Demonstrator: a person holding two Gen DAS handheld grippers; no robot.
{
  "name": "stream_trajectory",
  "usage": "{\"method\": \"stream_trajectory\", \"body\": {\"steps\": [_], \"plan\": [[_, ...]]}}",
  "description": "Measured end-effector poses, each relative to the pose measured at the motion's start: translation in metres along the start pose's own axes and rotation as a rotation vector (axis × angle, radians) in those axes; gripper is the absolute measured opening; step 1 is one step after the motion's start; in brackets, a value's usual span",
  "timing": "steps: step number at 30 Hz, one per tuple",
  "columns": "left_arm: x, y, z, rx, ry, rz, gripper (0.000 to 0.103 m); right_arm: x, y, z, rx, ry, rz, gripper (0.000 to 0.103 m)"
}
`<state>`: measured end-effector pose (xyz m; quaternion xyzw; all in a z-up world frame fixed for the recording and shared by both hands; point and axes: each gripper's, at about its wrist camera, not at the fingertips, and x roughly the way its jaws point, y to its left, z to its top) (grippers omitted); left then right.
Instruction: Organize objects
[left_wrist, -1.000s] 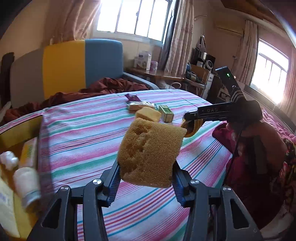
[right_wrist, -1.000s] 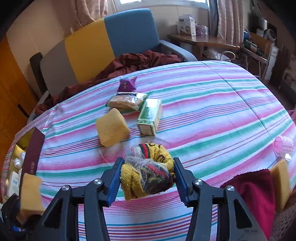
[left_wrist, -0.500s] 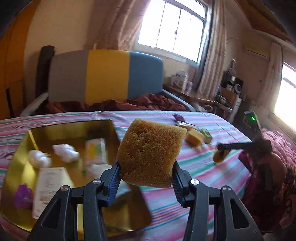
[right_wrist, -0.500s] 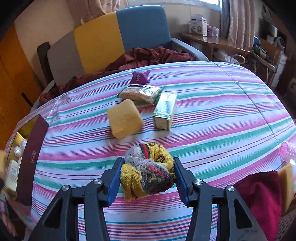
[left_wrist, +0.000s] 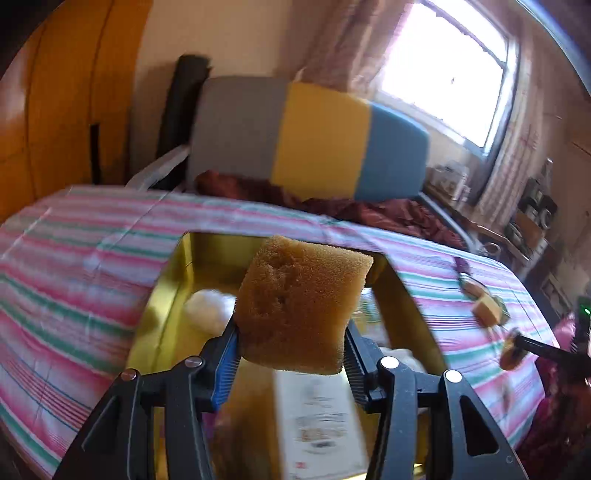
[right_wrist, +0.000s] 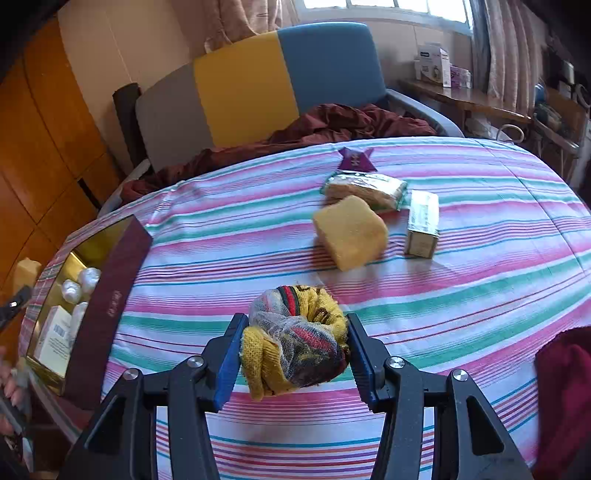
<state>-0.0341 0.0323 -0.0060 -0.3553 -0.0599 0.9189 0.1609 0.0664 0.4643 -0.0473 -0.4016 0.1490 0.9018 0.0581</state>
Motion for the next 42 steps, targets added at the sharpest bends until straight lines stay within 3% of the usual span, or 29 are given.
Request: {"method": "stream_trajectory", "body": {"steps": [9, 19, 25, 29, 34, 38, 41, 42], "plan": [[0.029, 0.044, -0.008, -0.11, 0.118, 0.041, 0.051, -0.025, 0.058, 0.002, -0.051, -0.046, 0.105, 0.053], [0.038, 0.047, -0.019, -0.05, 0.177, 0.135, 0.051, -0.037, 0.125, -0.003, -0.097, -0.054, 0.266, 0.053], [0.033, 0.045, -0.02, -0.073, 0.179, 0.125, 0.056, -0.038, 0.167, -0.006, -0.156, -0.048, 0.345, 0.053], [0.022, 0.046, -0.018, -0.117, 0.152, 0.115, 0.059, -0.032, 0.194, -0.012, -0.206, -0.031, 0.369, 0.053], [0.013, 0.039, -0.017, -0.064, 0.126, 0.124, 0.06, -0.022, 0.22, -0.021, -0.262, 0.0, 0.388, 0.053], [0.016, 0.035, -0.018, -0.022, 0.159, 0.125, 0.06, -0.012, 0.233, -0.026, -0.288, 0.033, 0.4, 0.053], [0.03, 0.033, -0.021, 0.007, 0.262, 0.099, 0.06, -0.006, 0.242, -0.028, -0.312, 0.052, 0.397, 0.053], [0.03, 0.034, -0.022, 0.008, 0.261, 0.105, 0.06, -0.005, 0.245, -0.029, -0.318, 0.058, 0.397, 0.053]]}}
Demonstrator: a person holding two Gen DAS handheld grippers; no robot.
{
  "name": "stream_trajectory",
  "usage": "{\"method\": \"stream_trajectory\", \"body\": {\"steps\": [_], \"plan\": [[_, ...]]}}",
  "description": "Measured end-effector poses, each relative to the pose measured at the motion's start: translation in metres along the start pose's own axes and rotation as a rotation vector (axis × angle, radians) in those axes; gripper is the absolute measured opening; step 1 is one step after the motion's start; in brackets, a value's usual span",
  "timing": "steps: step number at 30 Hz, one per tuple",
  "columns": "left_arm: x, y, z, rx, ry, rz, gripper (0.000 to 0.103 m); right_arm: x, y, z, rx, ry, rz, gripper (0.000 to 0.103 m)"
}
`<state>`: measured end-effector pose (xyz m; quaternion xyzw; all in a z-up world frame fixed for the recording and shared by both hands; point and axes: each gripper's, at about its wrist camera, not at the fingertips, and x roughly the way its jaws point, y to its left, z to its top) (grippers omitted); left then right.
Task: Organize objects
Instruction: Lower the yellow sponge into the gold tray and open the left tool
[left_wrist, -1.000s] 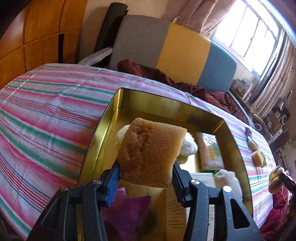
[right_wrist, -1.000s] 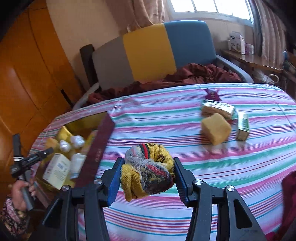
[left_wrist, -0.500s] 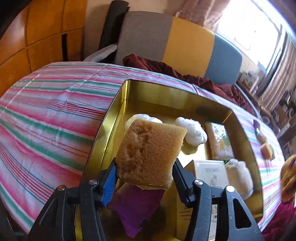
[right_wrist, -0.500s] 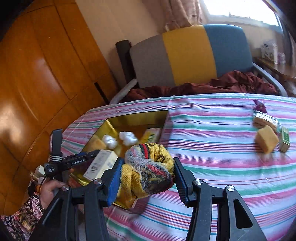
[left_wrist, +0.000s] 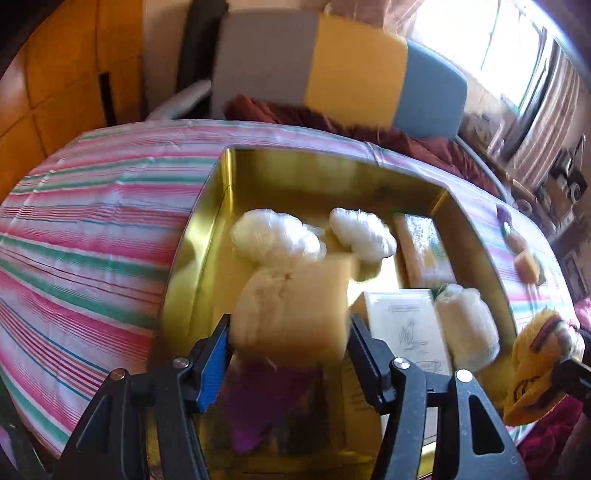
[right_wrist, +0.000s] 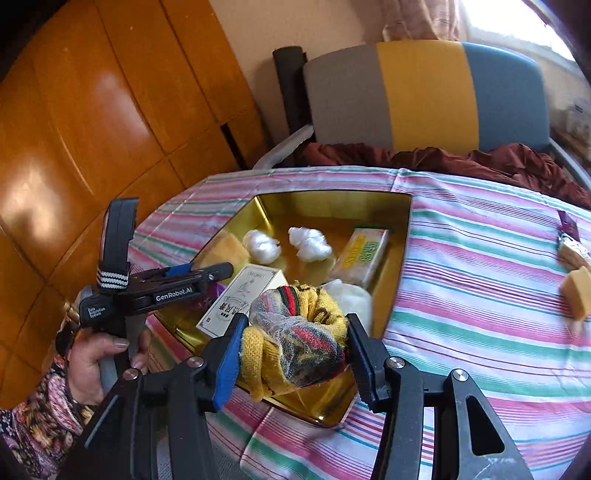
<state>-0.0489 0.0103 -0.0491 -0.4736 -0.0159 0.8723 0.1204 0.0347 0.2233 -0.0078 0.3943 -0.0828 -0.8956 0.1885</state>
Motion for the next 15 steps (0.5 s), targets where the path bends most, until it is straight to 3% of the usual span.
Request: {"method": "stream_trajectory", "body": {"steps": [4, 7, 15], "plan": [[0.014, 0.003, 0.0, 0.023, 0.074, 0.065, 0.058, 0.01, 0.005, 0.003, -0.01, 0.017, 0.002, 0.053], [-0.001, 0.002, 0.001, 0.027, 0.008, 0.052, 0.059, 0.013, 0.007, 0.004, -0.01, 0.018, 0.003, 0.053], [-0.045, 0.015, 0.0, -0.099, -0.216, 0.01, 0.06, 0.022, 0.005, 0.004, -0.011, 0.055, -0.003, 0.053]]}}
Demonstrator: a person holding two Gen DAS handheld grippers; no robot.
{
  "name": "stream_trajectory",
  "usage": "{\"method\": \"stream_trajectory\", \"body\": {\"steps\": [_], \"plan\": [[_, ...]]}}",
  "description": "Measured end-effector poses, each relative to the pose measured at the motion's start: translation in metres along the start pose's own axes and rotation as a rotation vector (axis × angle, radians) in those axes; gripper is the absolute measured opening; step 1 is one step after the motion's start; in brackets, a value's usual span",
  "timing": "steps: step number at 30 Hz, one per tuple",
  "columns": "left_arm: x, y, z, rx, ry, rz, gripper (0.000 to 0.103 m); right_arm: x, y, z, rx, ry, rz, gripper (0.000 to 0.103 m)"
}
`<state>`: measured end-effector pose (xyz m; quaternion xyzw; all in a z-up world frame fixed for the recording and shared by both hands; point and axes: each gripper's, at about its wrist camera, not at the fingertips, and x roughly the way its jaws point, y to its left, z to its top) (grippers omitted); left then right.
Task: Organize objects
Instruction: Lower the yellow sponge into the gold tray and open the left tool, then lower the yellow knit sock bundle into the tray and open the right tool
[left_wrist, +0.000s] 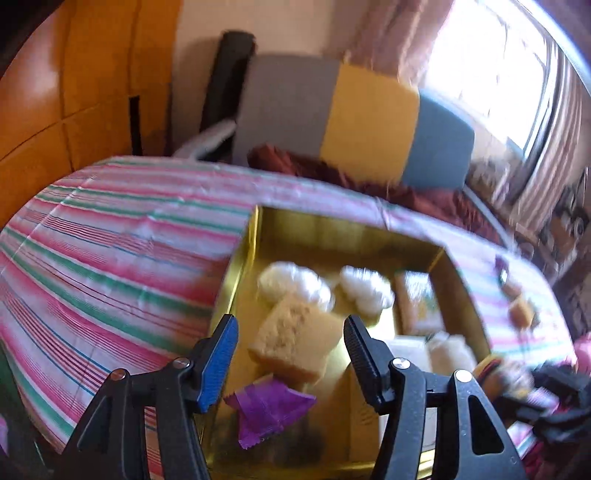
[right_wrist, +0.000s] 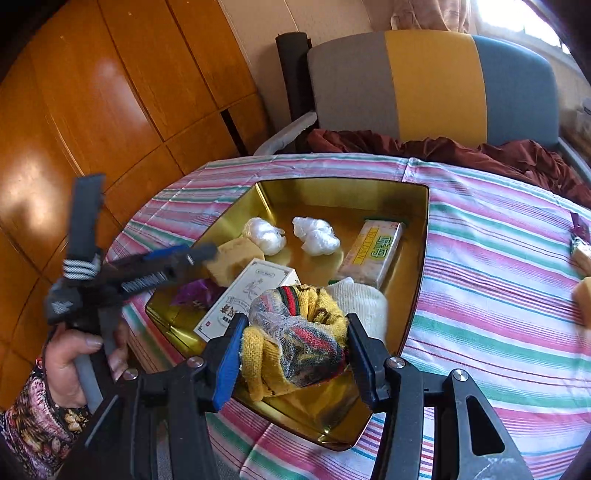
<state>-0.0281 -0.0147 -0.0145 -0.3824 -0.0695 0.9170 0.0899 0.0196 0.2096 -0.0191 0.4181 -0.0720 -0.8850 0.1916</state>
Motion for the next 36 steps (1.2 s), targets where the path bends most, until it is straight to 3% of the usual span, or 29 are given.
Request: {"method": "stream_trajectory", "body": {"steps": [9, 15, 17, 19, 28, 36], "plan": [[-0.022, 0.012, 0.009, -0.148, -0.105, -0.018, 0.06, 0.022, 0.011, -0.003, -0.055, 0.066, -0.005, 0.057], [-0.033, 0.012, 0.007, -0.171, -0.142, -0.027, 0.06, 0.044, 0.022, -0.004, -0.063, 0.113, 0.05, 0.064], [-0.033, 0.011, 0.007, -0.162, -0.132, -0.025, 0.06, 0.04, 0.025, -0.003, -0.053, 0.083, 0.046, 0.083], [-0.033, 0.009, 0.005, -0.155, -0.129, -0.022, 0.06, 0.027, 0.019, -0.001, -0.02, 0.026, 0.049, 0.086], [-0.028, -0.008, -0.002, -0.146, -0.096, -0.052, 0.06, -0.019, -0.029, 0.0, 0.128, -0.102, -0.021, 0.086], [-0.029, -0.047, -0.009, -0.049, -0.07, -0.097, 0.061, -0.032, -0.056, -0.008, 0.163, -0.101, -0.145, 0.086]]}}
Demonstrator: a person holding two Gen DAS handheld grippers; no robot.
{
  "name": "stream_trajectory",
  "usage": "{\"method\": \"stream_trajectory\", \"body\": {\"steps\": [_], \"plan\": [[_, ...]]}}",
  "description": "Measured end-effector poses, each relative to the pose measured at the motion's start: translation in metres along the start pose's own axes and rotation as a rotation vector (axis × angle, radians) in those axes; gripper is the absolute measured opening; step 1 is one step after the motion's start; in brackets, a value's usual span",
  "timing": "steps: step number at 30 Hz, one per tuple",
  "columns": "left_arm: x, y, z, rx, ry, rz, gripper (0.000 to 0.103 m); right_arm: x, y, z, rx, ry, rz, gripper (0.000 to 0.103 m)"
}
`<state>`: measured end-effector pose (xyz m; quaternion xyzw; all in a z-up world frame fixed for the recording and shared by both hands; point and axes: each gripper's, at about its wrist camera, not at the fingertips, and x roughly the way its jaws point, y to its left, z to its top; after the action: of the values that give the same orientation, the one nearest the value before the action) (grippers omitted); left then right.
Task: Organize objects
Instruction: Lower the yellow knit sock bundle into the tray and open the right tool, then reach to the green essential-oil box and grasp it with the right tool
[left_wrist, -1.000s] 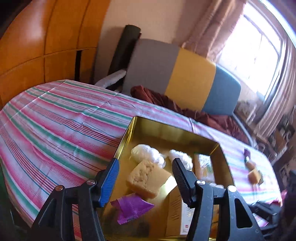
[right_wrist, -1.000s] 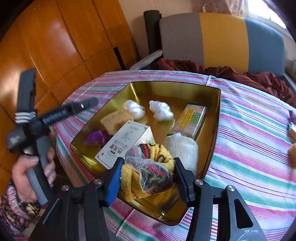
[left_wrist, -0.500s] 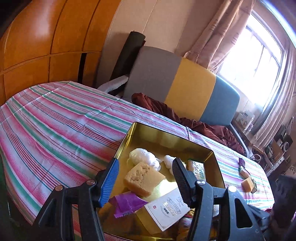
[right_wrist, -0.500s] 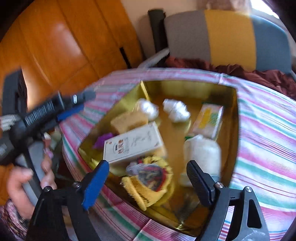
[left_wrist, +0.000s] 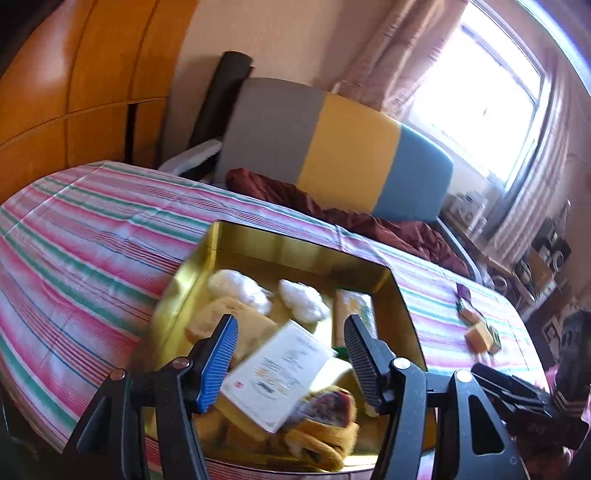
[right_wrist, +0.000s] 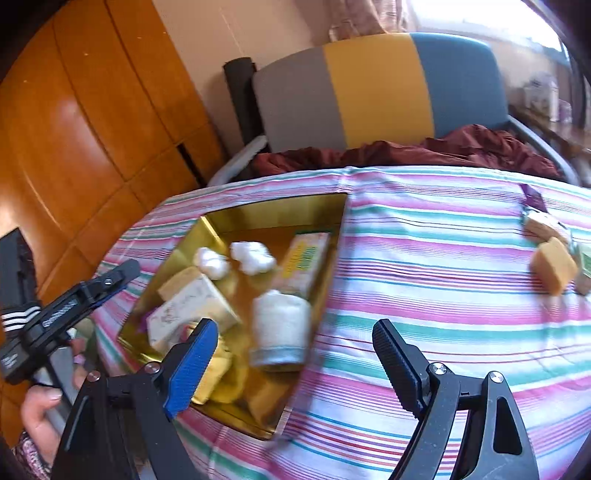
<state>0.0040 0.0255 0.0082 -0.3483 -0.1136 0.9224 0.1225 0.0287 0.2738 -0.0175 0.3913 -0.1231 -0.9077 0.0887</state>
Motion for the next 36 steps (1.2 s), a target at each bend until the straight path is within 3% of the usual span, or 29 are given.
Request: {"method": "stream_trajectory", "body": {"steps": [6, 13, 19, 28, 36], "plan": [[0.011, -0.039, -0.011, 0.123, 0.083, -0.042, 0.061, 0.004, -0.029, -0.008, 0.022, 0.011, -0.081, 0.086], [0.013, -0.087, -0.03, 0.235, 0.131, -0.147, 0.061, -0.001, -0.07, -0.025, 0.051, 0.034, -0.171, 0.086], [0.014, -0.12, -0.04, 0.309, 0.16, -0.199, 0.061, -0.005, -0.122, -0.026, 0.086, 0.066, -0.237, 0.079], [0.022, -0.155, -0.056, 0.372, 0.201, -0.231, 0.061, -0.023, -0.205, 0.022, 0.071, -0.028, -0.392, 0.079], [0.027, -0.167, -0.065, 0.396, 0.225, -0.234, 0.061, 0.001, -0.251, 0.054, 0.079, -0.018, -0.426, 0.079]]}}
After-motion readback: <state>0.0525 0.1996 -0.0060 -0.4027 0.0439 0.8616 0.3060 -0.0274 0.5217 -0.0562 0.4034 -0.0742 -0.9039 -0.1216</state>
